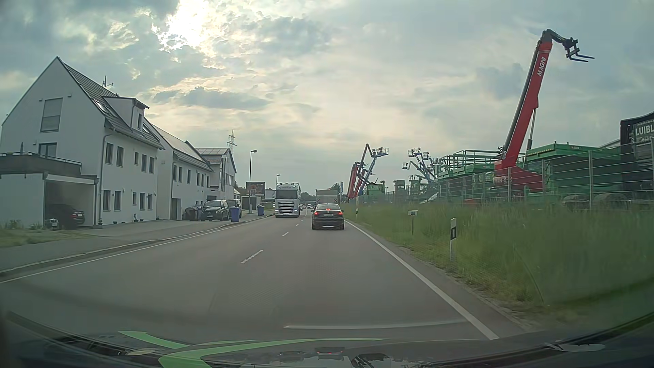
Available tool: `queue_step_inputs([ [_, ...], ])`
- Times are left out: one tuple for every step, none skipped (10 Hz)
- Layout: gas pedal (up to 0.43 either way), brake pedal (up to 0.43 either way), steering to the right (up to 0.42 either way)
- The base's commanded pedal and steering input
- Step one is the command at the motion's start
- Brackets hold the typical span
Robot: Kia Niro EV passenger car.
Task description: Follow the waypoints while adhering to traffic rules and regulations
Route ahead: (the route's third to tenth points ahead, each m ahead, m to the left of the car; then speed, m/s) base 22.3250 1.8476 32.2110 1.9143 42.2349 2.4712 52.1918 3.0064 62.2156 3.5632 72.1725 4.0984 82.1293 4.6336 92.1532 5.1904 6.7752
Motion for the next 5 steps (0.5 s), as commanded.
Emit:
queue_step_inputs([
  [0.000,0.134,-0.009],
  [0.000,0.134,-0.009],
  [0.000,0.134,-0.008],
  [0.000,0.134,-0.009],
  [0.000,0.140,-0.008],
])
